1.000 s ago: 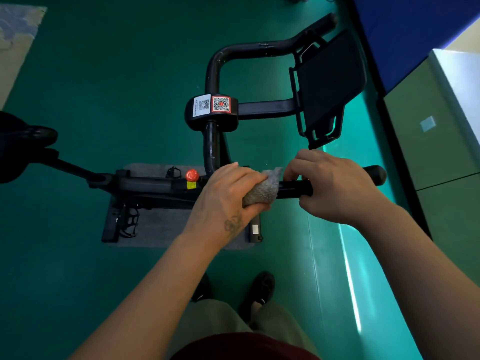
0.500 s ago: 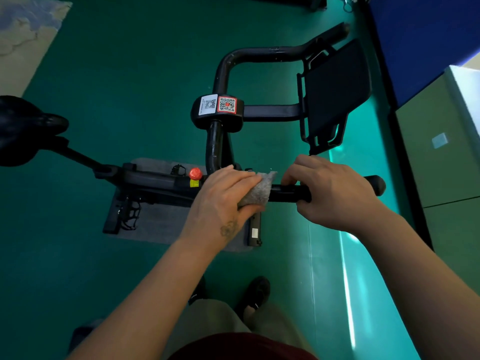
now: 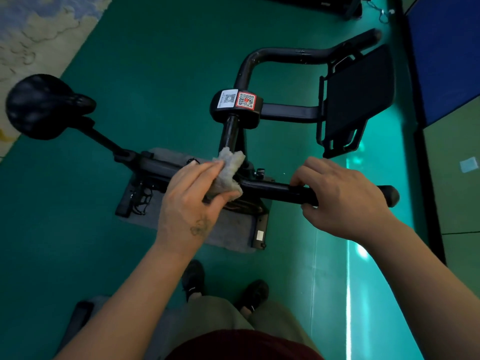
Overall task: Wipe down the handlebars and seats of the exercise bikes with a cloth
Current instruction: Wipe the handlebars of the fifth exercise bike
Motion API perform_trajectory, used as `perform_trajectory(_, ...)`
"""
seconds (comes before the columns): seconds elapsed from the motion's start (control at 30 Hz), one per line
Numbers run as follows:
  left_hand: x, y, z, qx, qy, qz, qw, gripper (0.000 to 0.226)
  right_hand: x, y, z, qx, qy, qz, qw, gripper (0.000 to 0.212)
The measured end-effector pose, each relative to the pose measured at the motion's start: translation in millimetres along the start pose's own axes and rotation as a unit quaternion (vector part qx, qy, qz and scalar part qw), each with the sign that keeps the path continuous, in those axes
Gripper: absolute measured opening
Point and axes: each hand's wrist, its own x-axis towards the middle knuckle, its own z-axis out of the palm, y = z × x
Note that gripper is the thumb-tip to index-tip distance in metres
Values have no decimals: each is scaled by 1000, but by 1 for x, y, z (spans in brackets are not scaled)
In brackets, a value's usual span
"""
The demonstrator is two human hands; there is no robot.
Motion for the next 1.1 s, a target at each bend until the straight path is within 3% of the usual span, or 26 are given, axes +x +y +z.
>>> perform_trajectory(0.13, 4, 20, -2, -51, 8, -132, 990, 52, 1, 0, -1, -11, -7, -10, 1000, 39)
perform_trajectory(0.3, 20, 30, -9, -33, 43, -175, 983, 48, 0, 1, -1, -12, -2, -20, 1000, 39)
perform_trajectory(0.47, 11, 25, -8, -33, 9, -223, 974, 39, -1, 0, -1, 7, 1, -22, 1000, 32)
perform_trajectory(0.77, 9, 38, 10, -77, -26, -291, 953, 50, 0, -2, -4, 21, -8, -16, 1000, 28)
perform_trajectory(1.1, 35, 29, 16, -105, 3, -330, 938, 59, 4, -11, 2, 28, 5, 11, 1000, 19)
